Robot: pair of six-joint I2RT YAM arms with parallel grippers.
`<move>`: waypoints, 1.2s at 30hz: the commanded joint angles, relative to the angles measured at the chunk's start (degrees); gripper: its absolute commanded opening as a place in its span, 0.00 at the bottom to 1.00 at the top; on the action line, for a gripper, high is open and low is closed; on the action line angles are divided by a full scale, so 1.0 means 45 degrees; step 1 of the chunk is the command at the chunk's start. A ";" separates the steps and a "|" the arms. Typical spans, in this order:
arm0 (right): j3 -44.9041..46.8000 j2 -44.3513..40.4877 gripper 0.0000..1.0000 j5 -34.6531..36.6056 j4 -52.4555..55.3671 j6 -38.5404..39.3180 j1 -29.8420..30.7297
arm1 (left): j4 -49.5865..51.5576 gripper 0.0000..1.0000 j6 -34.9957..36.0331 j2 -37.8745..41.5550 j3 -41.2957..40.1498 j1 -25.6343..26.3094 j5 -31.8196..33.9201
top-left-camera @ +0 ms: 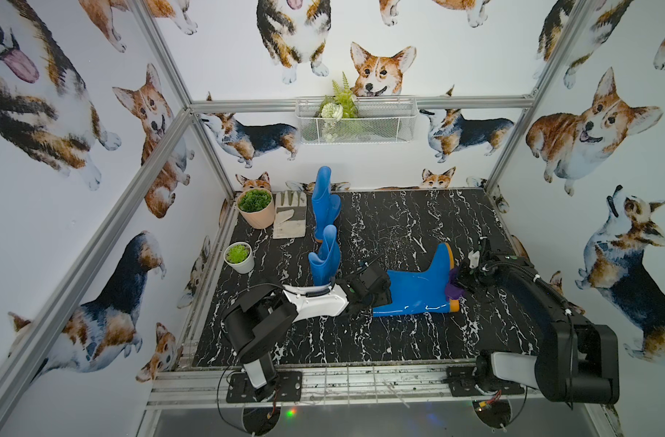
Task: Wipe the rubber boots with a cloth
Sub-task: Adjust the rubber boot at the center of the board, then wipe the dirt off the rubber boot.
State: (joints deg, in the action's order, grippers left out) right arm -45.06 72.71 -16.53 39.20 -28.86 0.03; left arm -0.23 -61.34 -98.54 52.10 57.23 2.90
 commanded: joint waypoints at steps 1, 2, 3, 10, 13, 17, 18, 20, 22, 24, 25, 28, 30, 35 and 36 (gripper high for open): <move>0.0071 0.0157 0.00 -0.0206 -0.0234 -0.0246 0.0196 | -0.1215 0.65 -0.0314 0.0404 -0.0210 0.0002 0.0131; 0.0071 0.0135 0.00 -0.0197 -0.0254 -0.0266 0.0249 | -0.1411 0.62 -0.0311 0.0560 -0.0347 0.0000 0.0175; 0.0053 0.0104 0.00 -0.0183 -0.0254 -0.0285 0.0304 | -0.1612 0.59 -0.0314 0.0675 -0.0473 0.0004 0.0210; 0.0119 -0.0039 0.00 -0.0239 -0.0167 -0.0646 0.0849 | -0.2992 0.41 -0.0408 0.1183 -0.1564 0.0078 0.0115; 0.0189 -0.0232 0.00 -0.0108 -0.0093 -0.0705 0.0901 | -0.2664 0.42 -0.0518 0.1169 -0.1680 0.0112 0.0194; 0.0122 -0.0595 0.00 -0.0269 -0.0012 -0.0810 0.0903 | -0.2526 0.55 -0.0588 0.0861 -0.1748 0.0076 0.0237; 0.0077 -0.0723 0.00 -0.0314 0.0070 -0.0866 0.0920 | -0.2649 0.55 -0.0578 0.0704 -0.1772 0.0077 0.0197; -0.0020 -0.0978 0.00 -0.0310 0.0235 -0.0909 0.0969 | -0.3145 0.52 -0.0512 0.0389 -0.1865 0.0052 0.0063; -0.0150 -0.1255 0.00 -0.0270 0.0433 -0.0935 0.1008 | -0.3626 0.48 -0.0395 0.0315 -0.1974 0.0028 -0.0031; -0.0274 -0.1427 0.00 -0.0238 0.0597 -0.0949 0.1086 | -0.4084 0.43 -0.0286 0.0278 -0.2101 -0.0018 -0.0203; -0.0333 -0.1446 0.00 -0.0215 0.0669 -0.0949 0.1121 | -0.4353 0.40 -0.0241 0.0277 -0.2167 -0.0027 -0.0273; -0.0622 -0.1387 0.00 0.0085 0.0925 -0.0959 0.1540 | -0.4867 0.24 -0.0122 0.0341 -0.2386 -0.0099 -0.0468; -0.1120 -0.1348 0.00 0.0886 0.1285 -0.0970 0.2338 | -0.4775 0.12 0.0021 0.0649 -0.2470 -0.0100 -0.0342; -0.2564 -0.0717 0.00 0.1766 0.1301 -0.1456 0.4776 | -0.4127 0.00 0.0459 0.1644 -0.2772 -0.0099 -0.0030; -0.2818 -0.0417 0.00 0.1707 0.1034 -0.1628 0.5362 | -0.4158 0.00 0.0494 0.1796 -0.2929 -0.0097 -0.0020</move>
State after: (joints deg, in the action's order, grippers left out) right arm -54.76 68.40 -11.35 44.47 -33.34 18.55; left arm -17.69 -60.38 -92.51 40.18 56.75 1.85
